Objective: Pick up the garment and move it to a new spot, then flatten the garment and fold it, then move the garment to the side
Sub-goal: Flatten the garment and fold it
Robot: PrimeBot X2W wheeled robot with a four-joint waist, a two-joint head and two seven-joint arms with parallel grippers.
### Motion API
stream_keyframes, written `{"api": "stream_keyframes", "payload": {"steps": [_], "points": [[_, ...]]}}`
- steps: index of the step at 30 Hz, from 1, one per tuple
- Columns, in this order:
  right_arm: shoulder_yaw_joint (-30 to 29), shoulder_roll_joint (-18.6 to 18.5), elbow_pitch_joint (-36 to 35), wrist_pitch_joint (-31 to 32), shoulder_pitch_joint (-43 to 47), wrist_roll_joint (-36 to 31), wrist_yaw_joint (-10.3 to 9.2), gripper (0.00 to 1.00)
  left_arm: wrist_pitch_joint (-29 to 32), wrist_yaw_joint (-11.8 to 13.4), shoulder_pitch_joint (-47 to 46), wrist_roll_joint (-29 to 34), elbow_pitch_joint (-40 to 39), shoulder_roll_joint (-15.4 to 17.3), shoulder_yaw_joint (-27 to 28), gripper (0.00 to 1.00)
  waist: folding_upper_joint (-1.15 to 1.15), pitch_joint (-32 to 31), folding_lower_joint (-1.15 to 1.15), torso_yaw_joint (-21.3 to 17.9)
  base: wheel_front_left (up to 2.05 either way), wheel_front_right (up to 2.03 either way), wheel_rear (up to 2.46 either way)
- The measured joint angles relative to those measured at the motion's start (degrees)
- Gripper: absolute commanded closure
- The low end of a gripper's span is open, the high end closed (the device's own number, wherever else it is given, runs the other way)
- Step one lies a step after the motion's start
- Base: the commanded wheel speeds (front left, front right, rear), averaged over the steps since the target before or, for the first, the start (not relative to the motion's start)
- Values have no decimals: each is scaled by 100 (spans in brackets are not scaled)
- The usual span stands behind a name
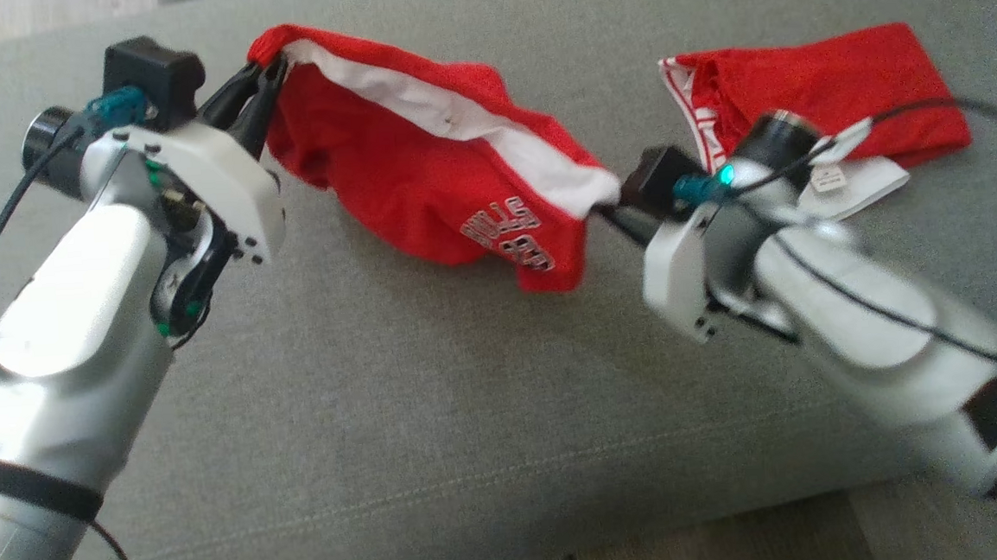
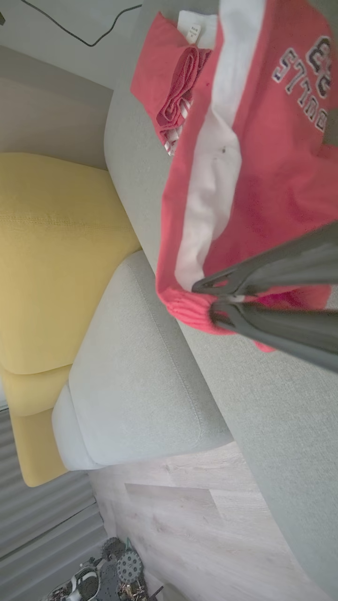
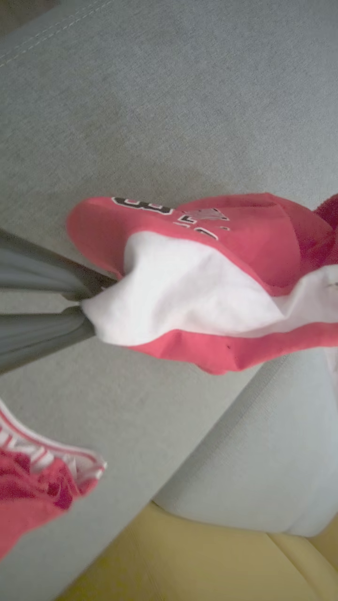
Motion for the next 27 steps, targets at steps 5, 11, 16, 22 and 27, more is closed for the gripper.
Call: {"api": "stream_keyframes", "payload": {"steps": [5,11,16,22,27], "points": [[471,-693,-477,270,-461,81,0,100,74,92,228,-85,-417,261,41,100,0,-259,0,19,0,0,0],[591,-1167,-624,274,-1074,80,0,100,336,164,430,-542,-1144,477,278,100,0,-371,0,201,0,0,0],[492,-1301,-464,78,-1342,-5,0,100,553,221,686,-1013,-1716,599,511,100,0,-476,0,348,0,0,0],[-102,-1283,-76,-297,-1461,-255,1,100,871,338,1057,-1735,-2575,813,871,100,0,-681,0,550,0,0,0],[-832,-1106,147,-487,-1546,-625,1,100,1082,463,1363,-2313,-3231,958,1166,100,0,-845,0,646,0,0,0]]}}
